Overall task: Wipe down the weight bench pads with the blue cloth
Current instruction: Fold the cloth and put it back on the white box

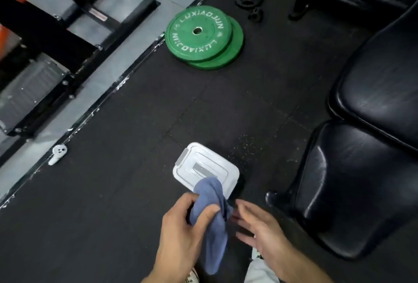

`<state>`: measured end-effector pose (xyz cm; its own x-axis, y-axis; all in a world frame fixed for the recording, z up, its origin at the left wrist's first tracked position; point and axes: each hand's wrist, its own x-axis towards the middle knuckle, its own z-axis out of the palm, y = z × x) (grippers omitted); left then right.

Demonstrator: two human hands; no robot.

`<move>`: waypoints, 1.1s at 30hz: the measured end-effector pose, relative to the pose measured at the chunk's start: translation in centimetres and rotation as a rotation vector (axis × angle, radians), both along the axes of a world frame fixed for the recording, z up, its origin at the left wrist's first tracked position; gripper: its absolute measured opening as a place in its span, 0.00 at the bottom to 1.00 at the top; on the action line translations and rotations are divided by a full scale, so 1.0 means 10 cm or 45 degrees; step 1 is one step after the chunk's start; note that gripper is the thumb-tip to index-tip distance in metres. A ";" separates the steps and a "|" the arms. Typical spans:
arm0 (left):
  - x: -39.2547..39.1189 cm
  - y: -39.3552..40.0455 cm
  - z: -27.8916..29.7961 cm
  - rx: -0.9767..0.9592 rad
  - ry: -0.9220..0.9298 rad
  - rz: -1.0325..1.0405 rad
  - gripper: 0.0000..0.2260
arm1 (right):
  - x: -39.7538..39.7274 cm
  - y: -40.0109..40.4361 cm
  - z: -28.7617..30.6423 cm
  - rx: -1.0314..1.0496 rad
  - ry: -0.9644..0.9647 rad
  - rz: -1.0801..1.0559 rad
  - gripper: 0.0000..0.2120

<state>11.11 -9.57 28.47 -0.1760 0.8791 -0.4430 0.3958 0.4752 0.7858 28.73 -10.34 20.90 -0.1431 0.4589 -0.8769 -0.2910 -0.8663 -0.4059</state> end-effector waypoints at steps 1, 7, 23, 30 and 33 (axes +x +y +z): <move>-0.08 0.03 0.01 -0.018 0.035 -0.049 0.07 | -0.06 0.00 0.00 0.069 -0.128 0.042 0.14; -0.63 0.34 -0.02 -0.024 0.313 -0.490 0.23 | -0.45 0.23 0.26 0.607 -0.079 0.444 0.20; -1.43 1.46 -0.32 0.206 0.402 -1.598 0.09 | -1.10 0.61 0.06 0.819 -1.018 0.578 0.36; -1.42 1.62 -0.36 0.164 -0.025 -1.526 0.03 | -0.97 0.69 -0.01 1.065 -1.278 0.961 0.13; -1.37 1.80 -0.54 0.072 -0.020 -1.479 0.02 | -0.87 0.83 0.06 0.764 -0.959 0.792 0.10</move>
<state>-2.59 8.48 23.12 0.7543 0.5263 -0.3926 0.5599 -0.2032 0.8032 20.05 -2.03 21.47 -0.0235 0.8659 -0.4997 0.6120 -0.3828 -0.6920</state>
